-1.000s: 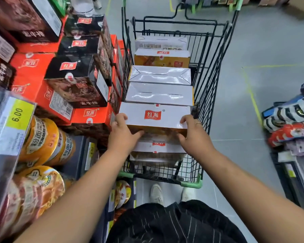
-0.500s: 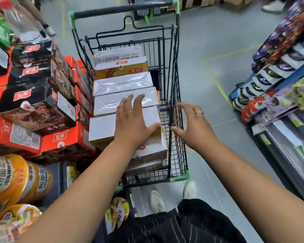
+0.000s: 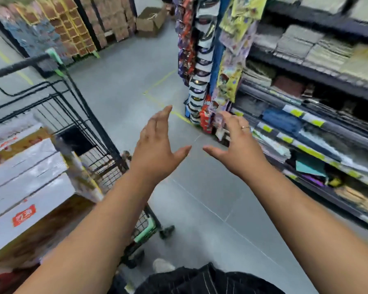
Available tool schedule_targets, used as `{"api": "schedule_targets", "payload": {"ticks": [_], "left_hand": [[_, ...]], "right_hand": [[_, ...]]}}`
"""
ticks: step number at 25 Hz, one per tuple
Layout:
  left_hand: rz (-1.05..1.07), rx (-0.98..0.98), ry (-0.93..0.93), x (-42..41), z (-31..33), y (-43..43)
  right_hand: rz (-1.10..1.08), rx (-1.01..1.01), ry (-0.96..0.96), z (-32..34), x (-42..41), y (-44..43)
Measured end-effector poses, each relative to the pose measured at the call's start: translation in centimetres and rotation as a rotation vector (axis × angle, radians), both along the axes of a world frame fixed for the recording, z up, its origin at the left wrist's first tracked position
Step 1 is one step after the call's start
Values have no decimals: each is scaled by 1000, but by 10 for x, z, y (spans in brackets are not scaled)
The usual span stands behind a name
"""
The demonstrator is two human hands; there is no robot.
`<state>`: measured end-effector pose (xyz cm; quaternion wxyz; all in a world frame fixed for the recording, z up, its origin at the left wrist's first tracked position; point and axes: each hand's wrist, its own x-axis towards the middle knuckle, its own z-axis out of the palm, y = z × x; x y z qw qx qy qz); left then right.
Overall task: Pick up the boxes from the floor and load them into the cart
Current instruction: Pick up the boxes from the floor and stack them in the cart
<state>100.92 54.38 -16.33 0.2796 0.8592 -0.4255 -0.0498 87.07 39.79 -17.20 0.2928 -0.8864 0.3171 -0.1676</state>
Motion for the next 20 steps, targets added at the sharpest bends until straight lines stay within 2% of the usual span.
{"api": "schedule_targets", "payload": {"ticks": [11, 20], "left_hand": [[-452, -87, -15, -244, 38, -224], [-836, -79, -56, -363, 59, -348]], "right_hand": [[-425, -35, -41, 48, -287, -159], [-760, -22, -128, 60, -431, -212]]}}
